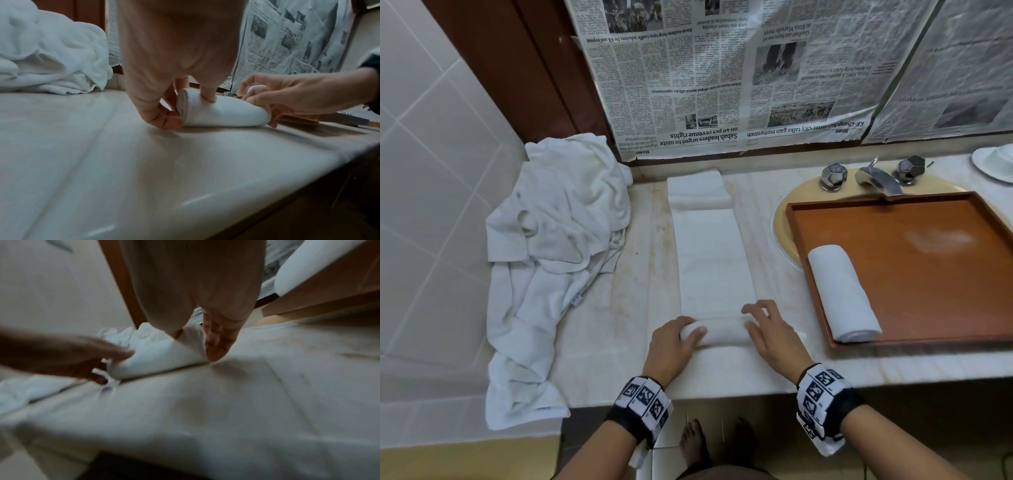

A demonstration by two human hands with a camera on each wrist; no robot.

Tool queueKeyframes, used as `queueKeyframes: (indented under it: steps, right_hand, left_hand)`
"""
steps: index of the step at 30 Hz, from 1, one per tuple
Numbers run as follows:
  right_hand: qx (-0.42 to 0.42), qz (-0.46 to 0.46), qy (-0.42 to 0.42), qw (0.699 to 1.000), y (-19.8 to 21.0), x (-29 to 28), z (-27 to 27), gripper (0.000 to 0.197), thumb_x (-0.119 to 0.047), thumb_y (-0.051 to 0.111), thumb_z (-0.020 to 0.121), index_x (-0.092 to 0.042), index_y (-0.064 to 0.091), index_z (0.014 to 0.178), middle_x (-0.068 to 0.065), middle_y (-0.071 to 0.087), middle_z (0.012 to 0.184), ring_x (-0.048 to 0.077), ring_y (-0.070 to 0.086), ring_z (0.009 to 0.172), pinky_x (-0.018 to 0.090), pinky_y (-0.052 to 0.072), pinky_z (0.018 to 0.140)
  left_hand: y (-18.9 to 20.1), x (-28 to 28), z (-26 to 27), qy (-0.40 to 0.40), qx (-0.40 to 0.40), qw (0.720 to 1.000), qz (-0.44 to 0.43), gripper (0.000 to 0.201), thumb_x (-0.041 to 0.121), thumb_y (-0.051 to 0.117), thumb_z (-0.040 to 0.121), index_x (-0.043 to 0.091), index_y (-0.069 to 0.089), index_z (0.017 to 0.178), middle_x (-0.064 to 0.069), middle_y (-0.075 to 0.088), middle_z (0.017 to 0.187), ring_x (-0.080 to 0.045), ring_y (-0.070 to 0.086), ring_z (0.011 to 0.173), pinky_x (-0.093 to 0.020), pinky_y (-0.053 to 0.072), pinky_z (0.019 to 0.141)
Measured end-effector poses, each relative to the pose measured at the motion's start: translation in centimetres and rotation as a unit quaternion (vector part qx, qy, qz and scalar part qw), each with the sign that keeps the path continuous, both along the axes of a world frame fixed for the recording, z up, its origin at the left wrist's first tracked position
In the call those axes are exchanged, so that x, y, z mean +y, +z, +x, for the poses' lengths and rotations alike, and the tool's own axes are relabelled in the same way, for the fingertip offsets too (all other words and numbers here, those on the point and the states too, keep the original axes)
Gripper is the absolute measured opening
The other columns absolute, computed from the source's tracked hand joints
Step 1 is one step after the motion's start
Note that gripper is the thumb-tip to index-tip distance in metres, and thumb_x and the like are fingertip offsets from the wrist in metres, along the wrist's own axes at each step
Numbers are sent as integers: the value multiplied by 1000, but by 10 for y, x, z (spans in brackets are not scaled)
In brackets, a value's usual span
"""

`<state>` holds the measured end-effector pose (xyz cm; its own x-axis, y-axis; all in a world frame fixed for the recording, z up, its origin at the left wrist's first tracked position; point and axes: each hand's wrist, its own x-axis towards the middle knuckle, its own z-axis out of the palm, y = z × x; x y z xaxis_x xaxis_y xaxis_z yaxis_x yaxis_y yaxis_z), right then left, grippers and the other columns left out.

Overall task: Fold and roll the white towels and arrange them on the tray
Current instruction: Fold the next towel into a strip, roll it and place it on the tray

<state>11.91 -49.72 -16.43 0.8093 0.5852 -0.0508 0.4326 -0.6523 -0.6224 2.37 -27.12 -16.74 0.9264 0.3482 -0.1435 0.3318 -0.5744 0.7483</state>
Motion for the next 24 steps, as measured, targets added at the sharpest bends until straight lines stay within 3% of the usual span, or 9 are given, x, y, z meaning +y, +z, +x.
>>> queueKeyframes:
  steps: [3,5,7,10,12,15,18,21,24]
  right_hand:
    - [-57,-48,28,997,0,1,-3,27,-42,45,99,-27,53,120,-6,45,119,19,56,94,35,53,64]
    - [-88,-84,71,990,-4,-1,-3,44,-53,52,87,-22,57,117,-1,51,122,20,52,102,33,54,65]
    - [-117,-99,101,983,-3,0,-2,46,-52,54,80,-18,62,110,1,54,120,22,53,104,34,55,68]
    - [-39,-70,105,991,1,5,7,39,-40,57,91,-10,65,116,3,57,117,22,52,108,36,51,84]
    - [15,-68,103,992,3,7,13,39,-40,59,95,-11,64,121,4,58,118,22,50,111,32,42,94]
    - [49,-61,88,993,6,6,18,40,-46,58,95,-16,62,122,1,60,117,20,50,110,27,36,93]
    - [100,-13,40,994,7,3,19,34,-45,56,97,-24,55,123,-3,62,114,17,56,104,29,41,89]
    - [12,-3,42,999,4,6,12,19,-41,41,102,-29,50,114,-6,58,108,18,58,89,38,49,79]
    - [-101,-76,59,990,-2,10,4,22,-32,42,99,-22,57,111,-2,56,109,25,58,87,38,47,68]
  left_hand:
    - [1,-1,4,50,23,998,13,35,55,63,90,25,61,108,7,60,83,-10,56,79,-26,42,72]
    - [-2,-1,3,43,38,997,50,37,59,55,93,27,58,112,4,55,88,-14,55,83,-29,40,74]
    - [-3,-2,1,32,51,995,77,36,57,50,96,28,62,113,4,51,105,-17,56,94,-31,43,79]
    - [1,-5,0,0,11,994,112,29,46,52,99,26,69,110,7,44,123,-17,49,106,-28,41,83]
    - [3,-6,-3,-52,6,994,95,34,51,55,97,28,66,120,9,46,127,-15,45,114,-22,35,90]
    - [1,-2,-12,-120,22,988,91,57,65,58,88,32,55,134,12,49,130,-9,39,119,-20,31,98]
    - [0,6,-12,-115,27,991,65,54,61,59,90,30,57,133,10,57,130,-10,50,119,-21,36,99]
    - [4,10,-3,-63,39,997,-4,49,58,60,91,27,60,130,9,63,124,-11,57,114,-28,43,101]
    - [5,7,3,-22,63,998,2,53,59,57,92,26,54,134,1,57,121,-16,56,109,-27,42,93]
